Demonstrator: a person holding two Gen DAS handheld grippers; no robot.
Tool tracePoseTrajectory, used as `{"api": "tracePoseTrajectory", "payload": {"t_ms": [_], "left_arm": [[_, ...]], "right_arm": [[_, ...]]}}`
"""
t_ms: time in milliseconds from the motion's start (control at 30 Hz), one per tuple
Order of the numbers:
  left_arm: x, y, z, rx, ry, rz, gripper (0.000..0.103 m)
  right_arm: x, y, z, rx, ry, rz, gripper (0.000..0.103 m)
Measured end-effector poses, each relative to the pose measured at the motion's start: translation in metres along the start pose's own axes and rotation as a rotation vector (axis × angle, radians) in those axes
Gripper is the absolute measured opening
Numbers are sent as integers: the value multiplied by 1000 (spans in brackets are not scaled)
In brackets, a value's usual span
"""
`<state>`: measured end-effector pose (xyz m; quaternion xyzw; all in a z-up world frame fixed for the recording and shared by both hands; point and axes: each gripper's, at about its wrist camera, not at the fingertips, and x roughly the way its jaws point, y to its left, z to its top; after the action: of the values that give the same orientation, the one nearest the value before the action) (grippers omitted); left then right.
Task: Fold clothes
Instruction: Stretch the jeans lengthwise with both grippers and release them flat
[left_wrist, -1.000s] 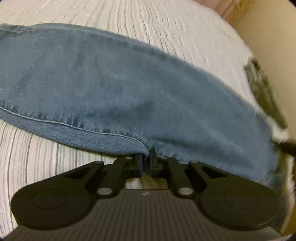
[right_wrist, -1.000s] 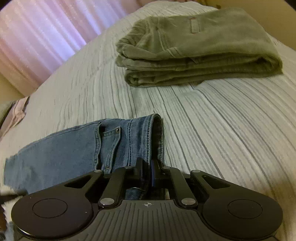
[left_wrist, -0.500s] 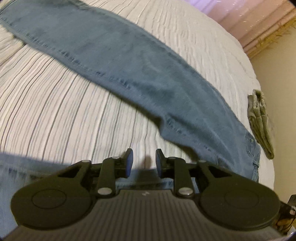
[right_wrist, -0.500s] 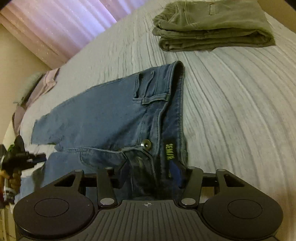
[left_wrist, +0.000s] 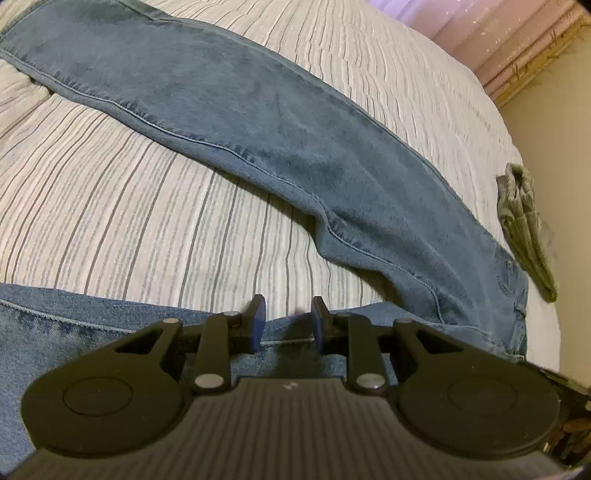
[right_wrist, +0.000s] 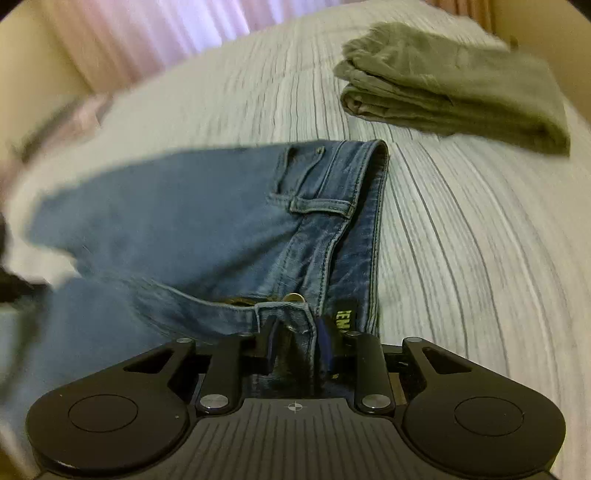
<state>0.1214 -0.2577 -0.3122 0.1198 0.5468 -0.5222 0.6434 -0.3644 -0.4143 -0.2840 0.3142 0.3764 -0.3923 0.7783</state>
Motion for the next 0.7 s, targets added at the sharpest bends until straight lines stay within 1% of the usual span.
{"api": "tracePoseTrajectory", "payload": {"t_ms": [33, 67, 100, 167, 200, 333, 367, 400, 433, 467, 533, 600, 700], "left_arm": [[-1, -1, 0, 12, -4, 6, 20], [-3, -2, 0, 23, -8, 12, 20], [-4, -3, 0, 37, -13, 21, 20], [-7, -4, -1, 77, -16, 58, 20], [-9, -4, -1, 95, -16, 74, 20], [-25, -3, -6, 154, -39, 103, 20], [-28, -2, -8, 161, -41, 106, 20], [-29, -1, -11, 162, -35, 111, 21], [-30, 1, -14, 161, -28, 118, 21], [-30, 3, -19, 156, -19, 132, 21], [-36, 8, -26, 145, -14, 152, 21], [-49, 16, -34, 138, -22, 183, 21], [-72, 33, -45, 120, -27, 262, 22]], "right_arm": [[3, 6, 0, -25, -3, -65, 26], [6, 9, 1, -21, -3, -132, 27], [9, 9, 2, 0, -2, -179, 27], [12, 2, 1, 106, 4, -182, 27], [11, 2, 1, 121, 2, -189, 27], [-8, 14, 4, 136, -24, -264, 27], [-17, 19, 3, 134, -58, -267, 27], [-24, 25, -1, 120, -81, -238, 27], [-24, 29, -5, 101, -63, -217, 27], [-21, 30, -10, 99, -24, -228, 27], [-24, 21, -23, 164, 4, -264, 27], [-29, 11, -35, 238, 26, -299, 27], [-58, -7, -48, 403, 10, -332, 27]]}}
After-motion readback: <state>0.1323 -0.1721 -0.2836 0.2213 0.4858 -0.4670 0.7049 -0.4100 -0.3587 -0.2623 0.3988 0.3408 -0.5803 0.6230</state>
